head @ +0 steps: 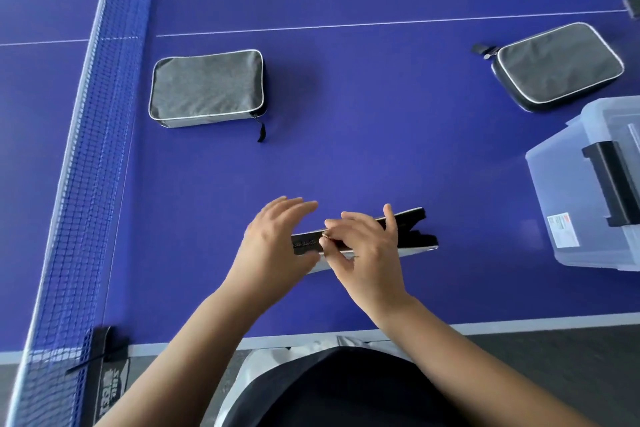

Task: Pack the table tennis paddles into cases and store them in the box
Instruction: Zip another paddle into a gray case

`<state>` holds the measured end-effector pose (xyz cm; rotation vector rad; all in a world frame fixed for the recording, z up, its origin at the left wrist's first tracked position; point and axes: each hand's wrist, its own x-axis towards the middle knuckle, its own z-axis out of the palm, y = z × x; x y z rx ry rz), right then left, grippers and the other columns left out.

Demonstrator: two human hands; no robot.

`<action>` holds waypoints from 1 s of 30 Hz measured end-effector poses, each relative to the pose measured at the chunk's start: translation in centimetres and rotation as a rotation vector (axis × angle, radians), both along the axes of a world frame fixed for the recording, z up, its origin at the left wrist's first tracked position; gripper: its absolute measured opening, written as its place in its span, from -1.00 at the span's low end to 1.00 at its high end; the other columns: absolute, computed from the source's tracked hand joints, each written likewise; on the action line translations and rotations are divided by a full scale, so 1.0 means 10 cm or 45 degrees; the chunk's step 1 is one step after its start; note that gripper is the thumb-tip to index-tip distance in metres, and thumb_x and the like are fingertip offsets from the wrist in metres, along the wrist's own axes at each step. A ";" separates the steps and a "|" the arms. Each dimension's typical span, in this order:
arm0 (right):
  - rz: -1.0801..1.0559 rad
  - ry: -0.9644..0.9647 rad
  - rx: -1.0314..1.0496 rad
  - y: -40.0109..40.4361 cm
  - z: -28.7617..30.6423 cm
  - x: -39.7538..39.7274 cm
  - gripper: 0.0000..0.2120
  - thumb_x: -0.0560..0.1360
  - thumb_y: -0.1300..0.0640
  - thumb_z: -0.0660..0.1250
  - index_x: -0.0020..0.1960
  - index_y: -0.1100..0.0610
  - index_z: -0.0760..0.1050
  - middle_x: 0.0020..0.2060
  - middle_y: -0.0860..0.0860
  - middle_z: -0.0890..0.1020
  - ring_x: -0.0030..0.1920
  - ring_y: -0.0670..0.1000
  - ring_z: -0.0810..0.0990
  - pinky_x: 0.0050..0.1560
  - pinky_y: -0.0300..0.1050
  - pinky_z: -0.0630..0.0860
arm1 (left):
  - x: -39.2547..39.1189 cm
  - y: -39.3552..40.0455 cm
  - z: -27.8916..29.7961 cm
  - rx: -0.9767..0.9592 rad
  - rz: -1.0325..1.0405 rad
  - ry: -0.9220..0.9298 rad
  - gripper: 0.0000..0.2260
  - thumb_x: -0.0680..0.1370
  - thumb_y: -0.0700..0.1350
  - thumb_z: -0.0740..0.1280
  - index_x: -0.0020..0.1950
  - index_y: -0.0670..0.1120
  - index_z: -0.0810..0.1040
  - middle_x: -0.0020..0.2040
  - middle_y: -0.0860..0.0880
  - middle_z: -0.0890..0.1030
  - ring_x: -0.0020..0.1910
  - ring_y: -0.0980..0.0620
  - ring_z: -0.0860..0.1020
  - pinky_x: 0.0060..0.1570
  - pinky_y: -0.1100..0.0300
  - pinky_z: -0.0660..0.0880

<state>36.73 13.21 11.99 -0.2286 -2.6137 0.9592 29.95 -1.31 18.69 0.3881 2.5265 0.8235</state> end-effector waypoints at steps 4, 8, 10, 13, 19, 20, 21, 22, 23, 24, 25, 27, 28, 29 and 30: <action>-0.107 0.123 0.025 -0.01 0.00 -0.01 -0.88 0.47 0.09 0.40 -0.22 0.06 0.63 -0.02 -0.13 0.68 0.14 0.05 0.59 0.36 0.39 0.20 | 0.08 0.04 -0.39 -0.154 -0.164 0.078 -0.50 0.40 0.03 0.53 0.31 0.04 0.52 0.12 0.10 0.63 0.15 -0.02 0.57 0.19 0.05 0.41; -0.322 0.185 0.002 0.28 -0.04 0.07 -0.89 0.44 0.18 0.44 -0.26 0.09 0.60 -0.01 -0.06 0.66 0.15 0.13 0.55 0.27 0.40 0.27 | 0.06 0.04 -0.47 -0.205 -0.170 0.168 -0.59 0.42 -0.01 0.50 0.25 0.08 0.53 0.04 0.14 0.62 0.08 0.01 0.55 0.15 0.09 0.37; -0.423 0.180 -0.044 0.51 -0.09 0.17 -0.91 0.45 0.21 0.44 -0.23 0.10 0.61 0.02 0.00 0.64 0.14 0.12 0.53 0.20 0.32 0.37 | 0.05 0.04 -0.47 -0.235 -0.190 0.168 -0.59 0.44 0.02 0.48 0.26 0.10 0.50 0.06 0.15 0.60 0.10 0.03 0.53 0.15 0.12 0.36; -0.561 0.055 -0.240 0.74 -0.04 0.26 -0.93 0.48 0.24 0.43 -0.16 0.09 0.64 0.09 0.02 0.59 0.12 0.03 0.52 -0.01 -0.14 0.51 | 0.02 0.09 -0.44 -0.294 -0.225 0.163 -0.63 0.45 0.05 0.44 0.23 0.12 0.49 0.04 0.16 0.58 0.08 0.05 0.52 0.13 0.14 0.35; -0.453 0.034 -0.263 0.83 0.09 0.26 -0.99 0.50 0.26 0.42 -0.08 0.20 0.62 0.06 0.03 0.61 0.05 -0.08 0.56 -0.12 -0.48 0.40 | -0.02 0.58 -0.35 -0.296 -0.378 0.183 -0.62 0.42 0.15 0.41 0.19 0.09 0.49 -0.04 0.11 0.60 -0.04 0.00 0.57 0.06 0.13 0.40; -0.442 0.040 -0.244 0.83 0.13 0.25 -0.99 0.50 0.27 0.42 -0.08 0.21 0.63 0.05 0.04 0.62 0.05 -0.09 0.55 -0.12 -0.49 0.39 | -0.01 0.68 -0.33 -0.283 -0.400 0.179 -0.64 0.44 0.14 0.40 0.19 0.08 0.49 -0.04 0.09 0.60 -0.04 -0.02 0.57 -0.01 0.14 0.40; -0.433 0.051 -0.228 0.83 0.18 0.26 -0.98 0.50 0.27 0.42 -0.08 0.22 0.63 0.04 0.05 0.63 0.04 -0.10 0.55 -0.11 -0.51 0.38 | -0.01 0.75 -0.30 -0.279 -0.412 0.179 -0.67 0.46 0.13 0.39 0.18 0.08 0.50 -0.05 0.08 0.59 -0.05 -0.02 0.56 -0.07 0.14 0.39; -0.425 0.068 -0.212 0.83 0.26 0.26 -0.96 0.50 0.26 0.42 -0.09 0.23 0.63 0.02 0.05 0.64 0.03 -0.09 0.56 -0.09 -0.52 0.38 | -0.01 0.79 -0.26 -0.270 -0.413 0.179 -0.70 0.48 0.12 0.38 0.17 0.08 0.51 -0.06 0.08 0.58 -0.06 -0.02 0.56 -0.12 0.15 0.39; -0.416 0.099 -0.200 0.83 0.35 0.26 -0.94 0.50 0.24 0.41 -0.09 0.24 0.63 0.01 0.05 0.64 0.01 -0.07 0.58 -0.08 -0.52 0.38 | 0.00 0.78 -0.23 -0.248 -0.407 0.181 -0.71 0.49 0.12 0.37 0.17 0.09 0.50 -0.06 0.09 0.57 -0.06 -0.01 0.55 -0.14 0.14 0.40; -0.409 0.142 -0.187 0.85 0.47 0.27 -0.93 0.50 0.23 0.41 -0.10 0.24 0.64 -0.01 0.04 0.65 -0.01 -0.04 0.59 -0.07 -0.50 0.39 | 0.02 0.76 -0.18 -0.212 -0.389 0.180 -0.72 0.49 0.12 0.38 0.16 0.10 0.50 -0.06 0.10 0.57 -0.07 0.01 0.54 -0.13 0.13 0.43; -0.407 0.193 -0.168 0.87 0.59 0.27 -0.93 0.50 0.24 0.42 -0.11 0.25 0.64 -0.02 0.05 0.65 -0.02 -0.03 0.60 -0.05 -0.46 0.42 | 0.04 0.71 -0.13 -0.151 -0.359 0.180 -0.73 0.48 0.11 0.40 0.15 0.11 0.50 -0.08 0.12 0.56 -0.08 0.04 0.52 -0.12 0.12 0.46; -0.429 0.279 -0.129 0.93 0.84 0.29 -0.95 0.49 0.28 0.44 -0.14 0.25 0.64 -0.04 0.06 0.65 -0.03 -0.05 0.60 0.00 -0.41 0.43 | 0.11 0.61 -0.03 0.000 -0.254 0.155 -0.73 0.45 0.09 0.46 0.10 0.13 0.51 -0.16 0.17 0.54 -0.15 0.12 0.48 -0.14 0.18 0.46; -0.442 0.299 -0.123 0.97 0.94 0.29 -0.95 0.48 0.28 0.46 -0.15 0.25 0.64 -0.05 0.06 0.65 -0.04 -0.09 0.59 0.00 -0.39 0.43 | 0.14 0.56 0.01 0.070 -0.191 0.123 -0.73 0.43 0.08 0.49 0.08 0.15 0.52 -0.19 0.20 0.53 -0.17 0.13 0.48 -0.15 0.24 0.44; -0.447 0.302 -0.122 0.99 1.01 0.29 -0.95 0.48 0.28 0.46 -0.16 0.24 0.64 -0.04 0.05 0.65 -0.04 -0.13 0.58 -0.02 -0.38 0.44 | 0.17 0.52 0.03 0.129 -0.135 0.088 -0.72 0.42 0.07 0.51 0.07 0.16 0.53 -0.21 0.22 0.52 -0.17 0.15 0.48 -0.16 0.28 0.43; -0.439 0.293 -0.124 0.99 1.04 0.28 -0.94 0.48 0.27 0.47 -0.17 0.23 0.65 -0.05 0.04 0.65 -0.04 -0.15 0.58 -0.04 -0.37 0.45 | 0.19 0.48 0.02 0.168 -0.093 0.052 -0.70 0.41 0.07 0.52 0.08 0.17 0.53 -0.21 0.24 0.53 -0.16 0.18 0.49 -0.17 0.31 0.42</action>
